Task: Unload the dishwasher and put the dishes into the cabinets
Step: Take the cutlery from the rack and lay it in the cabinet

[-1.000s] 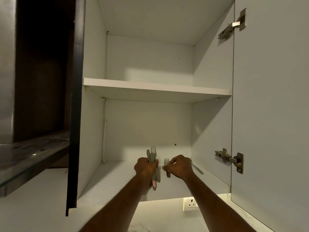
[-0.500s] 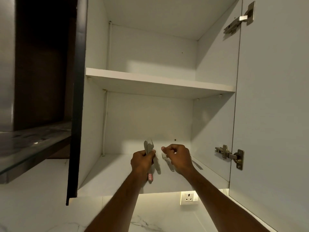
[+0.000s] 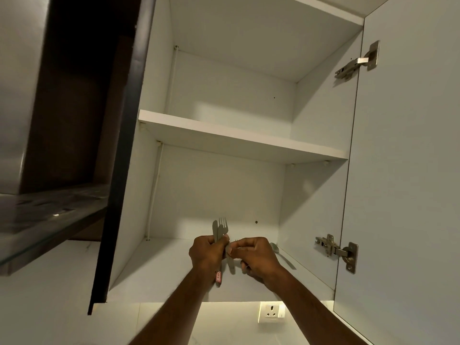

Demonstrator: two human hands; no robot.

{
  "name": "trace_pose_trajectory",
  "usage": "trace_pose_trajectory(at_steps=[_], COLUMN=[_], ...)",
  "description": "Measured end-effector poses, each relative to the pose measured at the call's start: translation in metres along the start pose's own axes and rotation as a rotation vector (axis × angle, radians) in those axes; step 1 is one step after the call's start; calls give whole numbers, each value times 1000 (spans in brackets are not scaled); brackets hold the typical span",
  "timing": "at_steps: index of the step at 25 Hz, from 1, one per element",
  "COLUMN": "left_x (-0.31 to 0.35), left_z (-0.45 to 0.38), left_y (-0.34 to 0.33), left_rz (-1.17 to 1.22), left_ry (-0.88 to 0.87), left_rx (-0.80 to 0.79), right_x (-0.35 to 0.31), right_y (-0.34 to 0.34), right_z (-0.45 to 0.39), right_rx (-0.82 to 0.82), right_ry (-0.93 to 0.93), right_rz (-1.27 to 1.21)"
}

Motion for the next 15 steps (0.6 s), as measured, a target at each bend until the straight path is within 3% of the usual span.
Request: trace_pose_trajectory(at_steps=[7,15], left_x=[-4,-3], left_z=[-6,-10], left_y=[-3,-6], left_rz=[-7,-36], left_ry=[15,66], left_rx=[31,-2], right_x=[16,43], right_y=[44,41], right_z=[-36,-47], right_rx=[425,304], right_ry=[-6,-132], right_rz=[64,90])
Point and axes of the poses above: each hand's wrist, its own z-axis away from the middle knuckle, its own y-axis out of the back of the hand, x = y × z, the point moved 5 cm from there along -z, towards the middle knuckle, and after that the axes turned 9 degrees about x, right-handed, at the moved point
